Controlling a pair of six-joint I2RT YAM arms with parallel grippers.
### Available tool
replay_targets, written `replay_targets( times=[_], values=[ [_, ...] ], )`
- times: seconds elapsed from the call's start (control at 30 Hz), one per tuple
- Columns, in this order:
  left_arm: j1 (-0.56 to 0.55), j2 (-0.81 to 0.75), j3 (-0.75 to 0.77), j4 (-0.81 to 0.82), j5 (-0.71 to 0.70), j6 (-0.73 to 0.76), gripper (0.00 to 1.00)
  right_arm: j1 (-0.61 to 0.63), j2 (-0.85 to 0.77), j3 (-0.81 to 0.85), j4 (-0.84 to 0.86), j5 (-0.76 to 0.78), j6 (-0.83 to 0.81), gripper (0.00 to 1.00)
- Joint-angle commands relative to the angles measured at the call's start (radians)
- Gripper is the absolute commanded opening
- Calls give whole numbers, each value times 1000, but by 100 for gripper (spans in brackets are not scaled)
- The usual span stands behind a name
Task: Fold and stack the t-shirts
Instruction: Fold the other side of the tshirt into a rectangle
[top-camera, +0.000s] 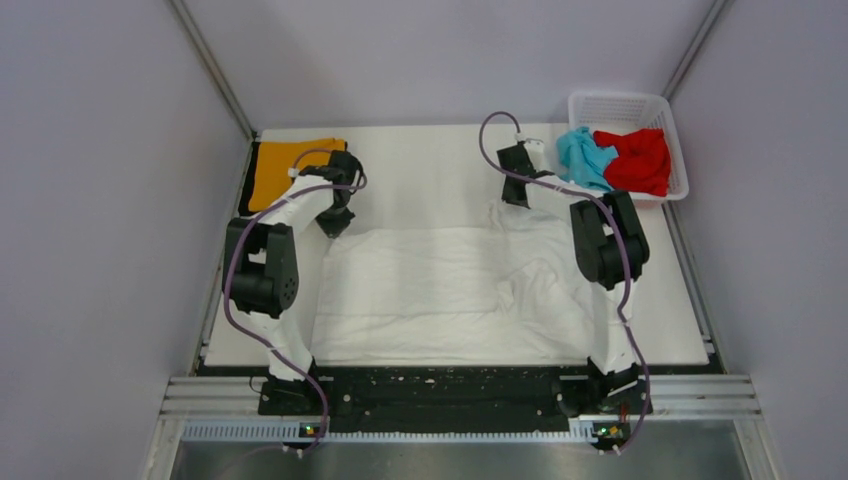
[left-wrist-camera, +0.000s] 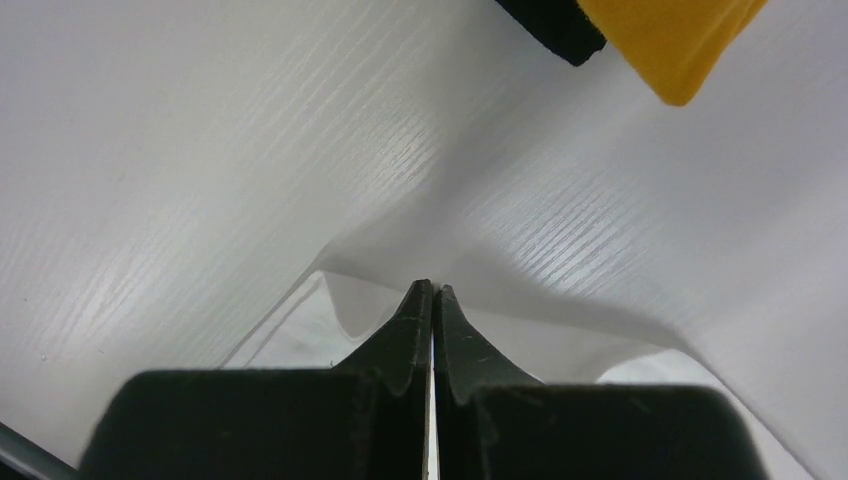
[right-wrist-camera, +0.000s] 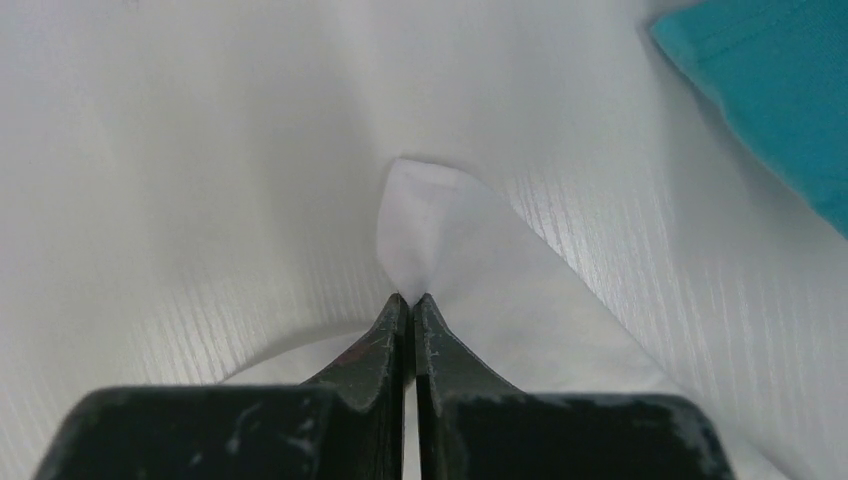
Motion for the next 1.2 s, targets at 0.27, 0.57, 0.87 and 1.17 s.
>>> replay_targets(
  times=[0.27,0.57,0.87,1.17],
  values=[
    [-18,-206,-152,80,32,12,0,-2,-452,-340,67,-121,-92,0],
    [-70,-362,-302,88,6,-34,0,70,-838,-579,-112,-168,-63,0],
    [-88,-533,-448,60,3,-89,0,118,-1066,-623,-390,-263,-22,0],
    [-96,-669,-512,-66,-105,-118,0,128,-1154,-589,-632,-320,-23,0]
  ],
)
